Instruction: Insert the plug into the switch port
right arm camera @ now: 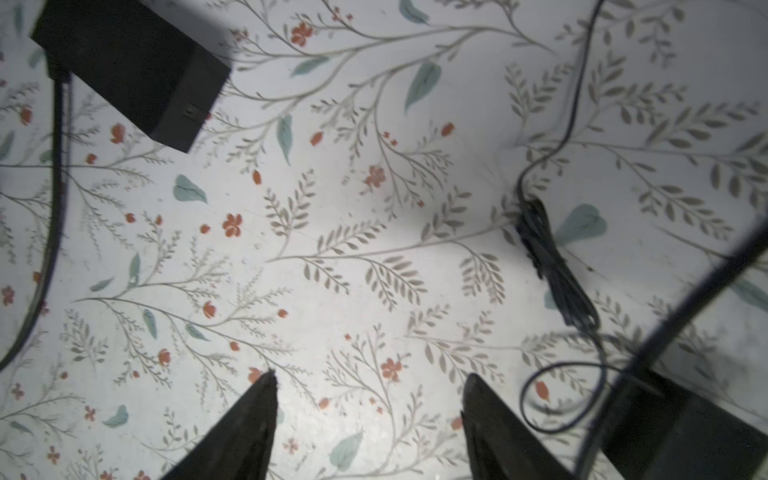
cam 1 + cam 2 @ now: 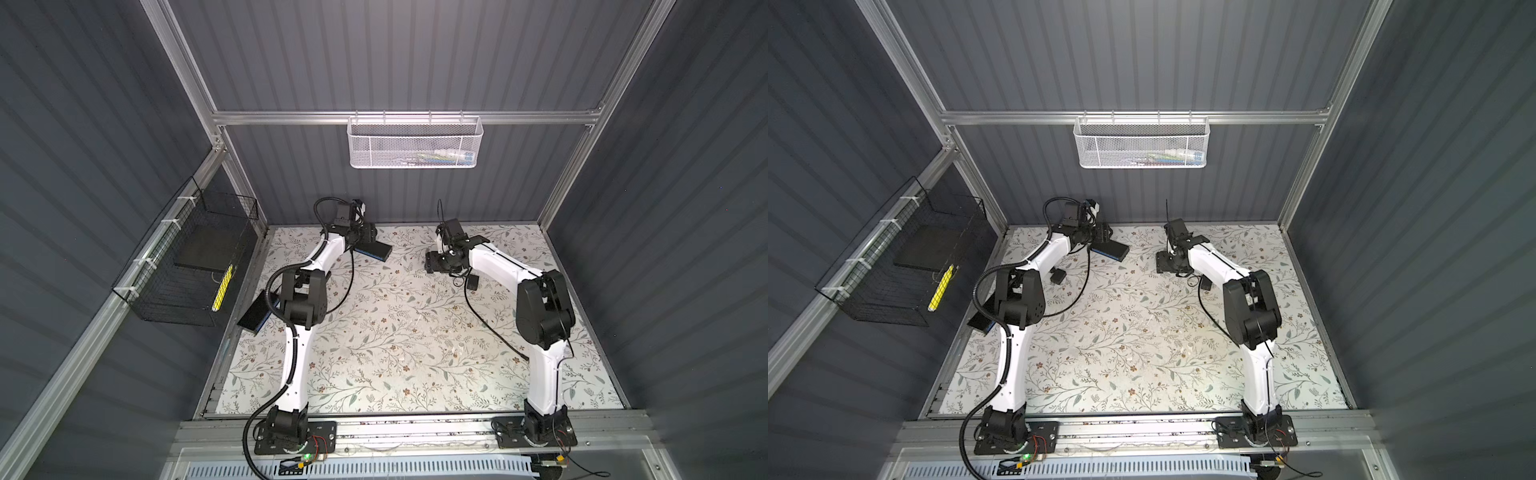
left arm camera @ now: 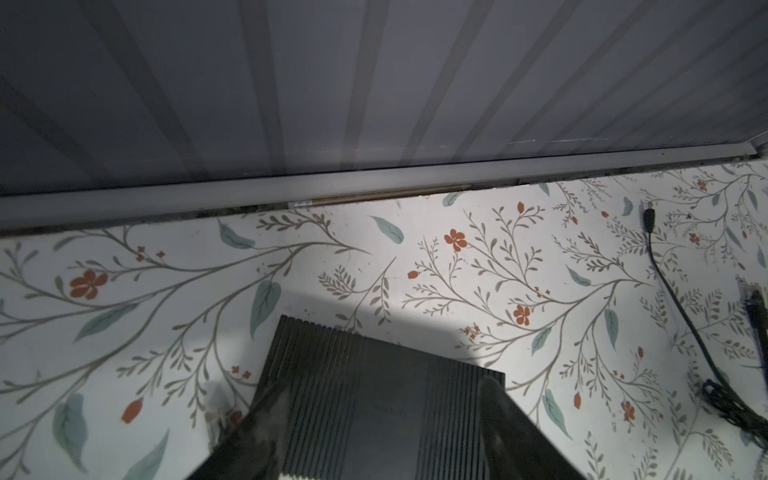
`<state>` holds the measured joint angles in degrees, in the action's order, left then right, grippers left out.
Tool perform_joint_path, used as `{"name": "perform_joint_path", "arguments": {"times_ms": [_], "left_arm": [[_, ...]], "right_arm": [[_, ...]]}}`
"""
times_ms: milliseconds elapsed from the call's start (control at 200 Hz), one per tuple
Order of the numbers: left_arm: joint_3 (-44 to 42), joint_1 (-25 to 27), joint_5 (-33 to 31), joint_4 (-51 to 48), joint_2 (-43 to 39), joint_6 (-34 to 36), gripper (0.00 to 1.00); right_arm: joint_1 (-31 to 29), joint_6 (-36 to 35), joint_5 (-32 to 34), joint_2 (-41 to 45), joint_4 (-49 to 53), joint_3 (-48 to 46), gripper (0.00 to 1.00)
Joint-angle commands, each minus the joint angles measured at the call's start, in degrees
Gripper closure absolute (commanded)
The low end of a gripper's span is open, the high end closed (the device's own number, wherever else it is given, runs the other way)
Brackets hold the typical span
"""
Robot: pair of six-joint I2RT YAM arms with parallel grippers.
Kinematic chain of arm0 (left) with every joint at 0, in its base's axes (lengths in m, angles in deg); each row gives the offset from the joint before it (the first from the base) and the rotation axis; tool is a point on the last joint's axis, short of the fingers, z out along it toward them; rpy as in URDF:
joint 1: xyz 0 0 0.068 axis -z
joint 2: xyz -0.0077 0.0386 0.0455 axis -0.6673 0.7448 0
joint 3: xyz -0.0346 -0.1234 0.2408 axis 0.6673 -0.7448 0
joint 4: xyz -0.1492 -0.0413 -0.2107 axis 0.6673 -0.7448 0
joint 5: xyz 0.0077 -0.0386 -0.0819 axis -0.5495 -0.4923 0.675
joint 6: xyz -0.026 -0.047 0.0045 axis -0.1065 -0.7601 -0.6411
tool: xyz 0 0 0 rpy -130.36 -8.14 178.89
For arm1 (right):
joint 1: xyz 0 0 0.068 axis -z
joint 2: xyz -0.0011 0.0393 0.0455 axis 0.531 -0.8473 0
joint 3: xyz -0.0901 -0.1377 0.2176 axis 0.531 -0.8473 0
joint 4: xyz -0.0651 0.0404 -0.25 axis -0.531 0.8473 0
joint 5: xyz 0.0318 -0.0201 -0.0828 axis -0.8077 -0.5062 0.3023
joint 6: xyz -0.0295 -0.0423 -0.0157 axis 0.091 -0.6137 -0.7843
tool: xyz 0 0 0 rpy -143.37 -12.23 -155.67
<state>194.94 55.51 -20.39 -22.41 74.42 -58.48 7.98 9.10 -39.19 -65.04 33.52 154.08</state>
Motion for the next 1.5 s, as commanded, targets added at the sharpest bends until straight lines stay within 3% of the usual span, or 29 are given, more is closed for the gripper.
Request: {"name": "perform_joint_path", "arguments": {"times_ms": [0,250,475,655,1081,1496], "left_arm": [[1.5,-1.2,1.2,0.4,2.1,1.5,0.20],[5.2,-4.6,8.0,0.6,5.9,-0.7,0.16],[10.0,-5.3,13.6,-1.2,9.8,-0.4,0.15],[9.7,-5.4,17.6,0.9,10.7,-0.8,0.15],[9.1,-5.3,21.0,2.1,12.2,-2.5,0.15],[0.8,-4.5,23.7,6.3,8.2,-3.4,0.15]], "right_arm": [[-0.9,4.9,-3.5,-3.8,-5.9,3.7,0.27],[-2.4,10.9,-8.8,-10.7,-16.3,11.0,0.23],[-3.7,17.7,-12.7,-23.2,-16.2,28.3,0.21],[-4.2,22.4,-12.0,-29.1,-17.8,35.2,0.21],[-4.1,29.8,-12.7,-33.2,-24.1,34.9,0.22],[-3.5,37.3,-14.1,-30.1,-33.8,25.0,0.23]]}}
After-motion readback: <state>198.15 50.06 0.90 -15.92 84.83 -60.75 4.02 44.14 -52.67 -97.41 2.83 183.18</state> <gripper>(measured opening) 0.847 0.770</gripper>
